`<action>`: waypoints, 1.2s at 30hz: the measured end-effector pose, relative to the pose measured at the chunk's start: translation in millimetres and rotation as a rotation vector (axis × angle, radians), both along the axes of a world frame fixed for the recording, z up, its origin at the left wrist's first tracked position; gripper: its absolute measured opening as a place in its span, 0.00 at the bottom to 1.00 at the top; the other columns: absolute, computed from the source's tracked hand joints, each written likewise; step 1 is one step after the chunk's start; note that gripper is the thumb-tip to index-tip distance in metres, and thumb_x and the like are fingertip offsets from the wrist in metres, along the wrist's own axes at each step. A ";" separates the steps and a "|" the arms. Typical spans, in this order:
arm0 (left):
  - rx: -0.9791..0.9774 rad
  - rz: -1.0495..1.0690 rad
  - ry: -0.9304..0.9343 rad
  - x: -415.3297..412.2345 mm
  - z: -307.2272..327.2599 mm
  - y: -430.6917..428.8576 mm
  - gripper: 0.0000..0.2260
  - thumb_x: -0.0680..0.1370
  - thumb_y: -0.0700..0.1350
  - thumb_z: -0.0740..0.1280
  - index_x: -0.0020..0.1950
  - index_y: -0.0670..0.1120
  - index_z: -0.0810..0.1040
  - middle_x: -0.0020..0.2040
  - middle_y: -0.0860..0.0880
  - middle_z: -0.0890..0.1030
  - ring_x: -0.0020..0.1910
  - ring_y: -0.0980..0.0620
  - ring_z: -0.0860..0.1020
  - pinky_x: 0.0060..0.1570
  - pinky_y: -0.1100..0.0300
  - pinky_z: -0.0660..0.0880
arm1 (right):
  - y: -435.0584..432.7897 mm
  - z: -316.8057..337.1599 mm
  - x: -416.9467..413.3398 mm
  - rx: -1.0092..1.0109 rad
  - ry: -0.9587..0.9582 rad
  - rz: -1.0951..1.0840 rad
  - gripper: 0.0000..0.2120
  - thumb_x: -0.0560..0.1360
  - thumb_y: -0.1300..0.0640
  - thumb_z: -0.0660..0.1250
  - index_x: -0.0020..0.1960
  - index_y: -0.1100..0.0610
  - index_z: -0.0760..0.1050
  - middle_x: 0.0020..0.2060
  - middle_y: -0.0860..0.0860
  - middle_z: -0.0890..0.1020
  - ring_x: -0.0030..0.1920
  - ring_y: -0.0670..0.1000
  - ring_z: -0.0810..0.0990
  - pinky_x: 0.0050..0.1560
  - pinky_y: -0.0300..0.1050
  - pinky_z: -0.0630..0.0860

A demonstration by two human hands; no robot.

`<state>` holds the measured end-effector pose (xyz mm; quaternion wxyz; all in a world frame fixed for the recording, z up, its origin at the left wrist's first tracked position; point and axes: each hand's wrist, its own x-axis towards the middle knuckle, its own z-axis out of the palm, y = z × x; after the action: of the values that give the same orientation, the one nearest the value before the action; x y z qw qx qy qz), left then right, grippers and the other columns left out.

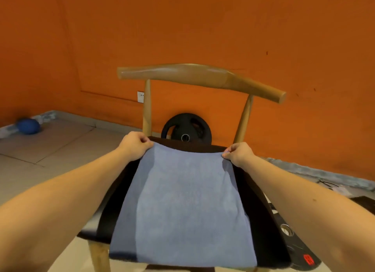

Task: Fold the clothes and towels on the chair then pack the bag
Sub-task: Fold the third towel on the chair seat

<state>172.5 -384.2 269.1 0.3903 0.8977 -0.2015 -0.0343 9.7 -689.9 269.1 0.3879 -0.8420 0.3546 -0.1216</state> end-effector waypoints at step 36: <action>-0.471 -0.099 -0.134 -157.2 258.4 116.2 0.07 0.78 0.45 0.74 0.49 0.41 0.85 0.46 0.45 0.86 0.47 0.47 0.83 0.43 0.56 0.80 | 79.7 270.2 -174.5 -0.202 -0.428 0.124 0.05 0.78 0.59 0.72 0.44 0.54 0.84 0.49 0.52 0.84 0.53 0.54 0.81 0.53 0.50 0.79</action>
<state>15.3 -268.0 527.4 0.5724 0.7713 -0.2729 0.0540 -164.8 -610.2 539.3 0.3749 -0.8516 0.1982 -0.3081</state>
